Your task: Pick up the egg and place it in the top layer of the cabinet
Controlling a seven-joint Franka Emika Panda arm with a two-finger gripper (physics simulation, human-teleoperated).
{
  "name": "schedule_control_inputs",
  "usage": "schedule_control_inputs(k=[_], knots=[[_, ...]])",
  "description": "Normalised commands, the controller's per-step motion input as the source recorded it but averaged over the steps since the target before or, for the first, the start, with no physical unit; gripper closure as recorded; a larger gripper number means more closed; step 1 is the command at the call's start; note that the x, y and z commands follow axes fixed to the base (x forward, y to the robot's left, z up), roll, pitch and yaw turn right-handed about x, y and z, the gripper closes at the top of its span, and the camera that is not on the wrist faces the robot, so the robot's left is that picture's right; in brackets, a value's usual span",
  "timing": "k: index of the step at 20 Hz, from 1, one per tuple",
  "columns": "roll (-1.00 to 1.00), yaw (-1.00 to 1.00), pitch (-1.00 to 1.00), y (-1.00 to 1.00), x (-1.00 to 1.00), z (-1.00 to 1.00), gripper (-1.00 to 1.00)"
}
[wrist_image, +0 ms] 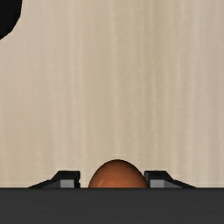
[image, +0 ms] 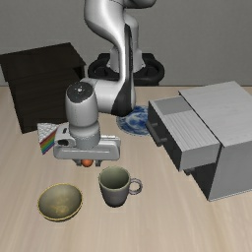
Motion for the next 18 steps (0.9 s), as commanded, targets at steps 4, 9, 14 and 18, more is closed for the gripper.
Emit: schedule_control_inputs(k=[4, 9, 14, 18], knots=[[0.00, 0.00, 0.00, 0.00, 0.00, 0.25, 1.00], [0.00, 0.00, 0.00, 0.00, 0.00, 1.00, 1.00], [0.00, 0.00, 0.00, 0.00, 0.00, 1.00, 1.00], [0.00, 0.00, 0.00, 0.00, 0.00, 1.00, 1.00]])
